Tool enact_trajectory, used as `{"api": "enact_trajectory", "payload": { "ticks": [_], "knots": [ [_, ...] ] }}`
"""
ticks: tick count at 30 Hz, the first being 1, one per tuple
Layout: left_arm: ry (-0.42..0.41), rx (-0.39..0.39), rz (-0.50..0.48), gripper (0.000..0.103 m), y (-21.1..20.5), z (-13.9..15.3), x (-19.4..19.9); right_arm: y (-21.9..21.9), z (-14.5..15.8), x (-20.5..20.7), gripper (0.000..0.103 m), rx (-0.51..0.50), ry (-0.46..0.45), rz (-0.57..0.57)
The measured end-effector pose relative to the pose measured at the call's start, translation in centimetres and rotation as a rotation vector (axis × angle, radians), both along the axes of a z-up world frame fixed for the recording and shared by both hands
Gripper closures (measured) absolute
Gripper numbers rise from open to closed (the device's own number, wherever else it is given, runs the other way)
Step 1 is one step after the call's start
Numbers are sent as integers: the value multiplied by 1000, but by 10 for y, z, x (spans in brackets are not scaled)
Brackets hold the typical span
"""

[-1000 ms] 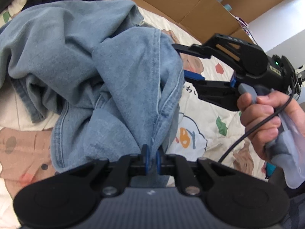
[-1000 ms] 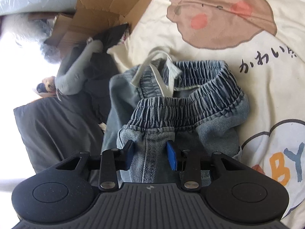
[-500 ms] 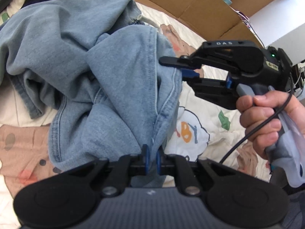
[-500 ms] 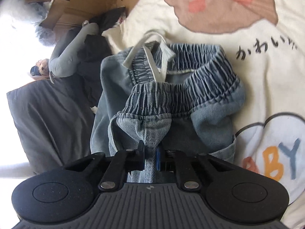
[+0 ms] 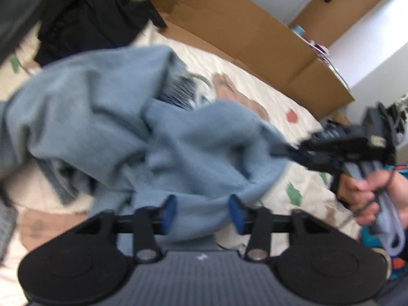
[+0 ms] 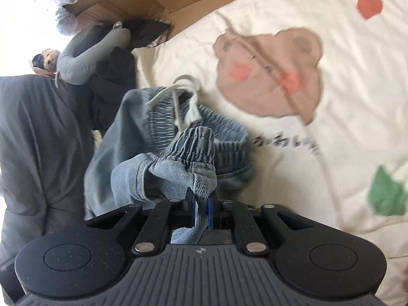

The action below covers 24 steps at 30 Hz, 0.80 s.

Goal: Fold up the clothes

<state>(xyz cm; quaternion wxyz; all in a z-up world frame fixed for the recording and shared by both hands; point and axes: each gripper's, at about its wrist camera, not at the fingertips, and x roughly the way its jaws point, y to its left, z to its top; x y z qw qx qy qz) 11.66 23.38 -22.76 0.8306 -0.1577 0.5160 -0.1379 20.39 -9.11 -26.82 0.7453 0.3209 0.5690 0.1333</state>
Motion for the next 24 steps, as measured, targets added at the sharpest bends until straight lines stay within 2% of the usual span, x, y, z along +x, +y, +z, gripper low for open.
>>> {"api": "enact_trajectory", "payload": {
  "ticks": [8, 13, 17, 18, 19, 20, 24],
  "knots": [
    [-43, 198, 146, 41, 46, -5, 17, -46, 4, -13, 96, -96, 1, -97],
    [-93, 324, 221, 28, 80, -4, 32, -68, 7, -8, 96, -155, -6, -128],
    [-80, 433, 268, 27, 115, -6, 45, -85, 15, 6, 96, -200, -31, -145],
    [-65, 449, 278, 25, 124, -8, 49, -89, 19, 11, 96, -211, -45, -150],
    [-48, 459, 288, 17, 132, -12, 51, -93, 23, 16, 96, -221, -58, -154],
    [-32, 461, 296, 15, 140, -17, 52, -97, 28, 22, 96, -231, -71, -159],
    [27, 457, 311, 14, 159, -34, 49, -108, 41, 42, 96, -262, -121, -170]
  ]
}}
